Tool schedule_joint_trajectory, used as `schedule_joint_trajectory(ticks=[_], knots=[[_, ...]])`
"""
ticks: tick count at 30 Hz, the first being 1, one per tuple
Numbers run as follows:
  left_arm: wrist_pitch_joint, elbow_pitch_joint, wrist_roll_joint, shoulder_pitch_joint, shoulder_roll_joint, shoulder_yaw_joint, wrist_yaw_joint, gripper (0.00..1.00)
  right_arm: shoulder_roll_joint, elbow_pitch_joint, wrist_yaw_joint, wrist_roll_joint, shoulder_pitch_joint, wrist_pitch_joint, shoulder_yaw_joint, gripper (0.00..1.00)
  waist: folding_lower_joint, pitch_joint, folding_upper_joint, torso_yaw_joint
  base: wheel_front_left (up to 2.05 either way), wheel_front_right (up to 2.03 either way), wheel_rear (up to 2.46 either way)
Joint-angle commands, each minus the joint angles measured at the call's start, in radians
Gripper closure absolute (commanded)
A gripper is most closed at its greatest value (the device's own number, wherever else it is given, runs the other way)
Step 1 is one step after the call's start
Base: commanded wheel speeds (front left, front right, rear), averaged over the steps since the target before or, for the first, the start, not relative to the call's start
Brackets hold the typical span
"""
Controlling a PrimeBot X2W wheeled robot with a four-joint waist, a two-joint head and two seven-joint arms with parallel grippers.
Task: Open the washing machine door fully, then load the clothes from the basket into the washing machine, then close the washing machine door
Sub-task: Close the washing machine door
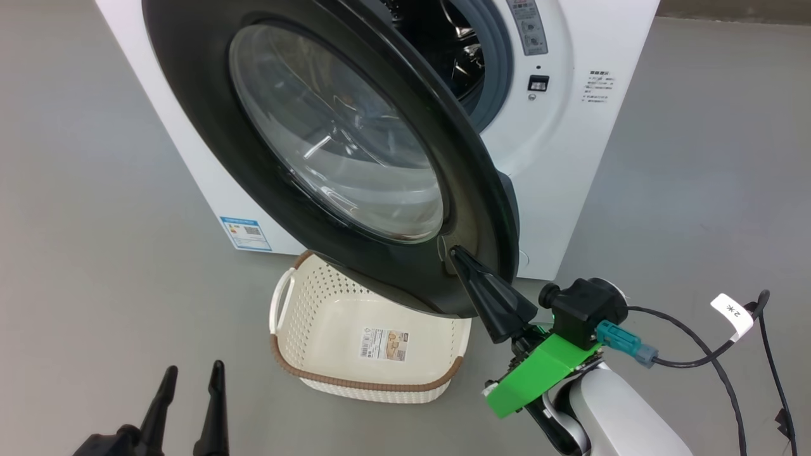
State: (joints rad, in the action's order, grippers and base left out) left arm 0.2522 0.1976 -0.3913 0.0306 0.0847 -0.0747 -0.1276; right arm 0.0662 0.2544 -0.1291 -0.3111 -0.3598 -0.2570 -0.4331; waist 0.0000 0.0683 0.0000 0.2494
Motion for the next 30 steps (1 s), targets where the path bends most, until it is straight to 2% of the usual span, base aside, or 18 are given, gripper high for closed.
schedule_joint_trajectory(ticks=[1,30], knots=[[0.01,-0.026,-0.006,-0.036,0.005,0.024,-0.003,0.0,-0.016,-0.02,-0.002,-0.01,-0.022,-0.005,-0.007,1.0,0.0,-0.001,0.0,0.005,0.0,0.0,0.0],[0.01,-0.043,-0.033,-0.043,-0.011,-0.003,-0.003,0.0,-0.016,0.012,-0.002,0.006,-0.056,-0.005,0.031,1.0,0.0,0.05,0.0,0.031,0.0,0.0,0.0]])
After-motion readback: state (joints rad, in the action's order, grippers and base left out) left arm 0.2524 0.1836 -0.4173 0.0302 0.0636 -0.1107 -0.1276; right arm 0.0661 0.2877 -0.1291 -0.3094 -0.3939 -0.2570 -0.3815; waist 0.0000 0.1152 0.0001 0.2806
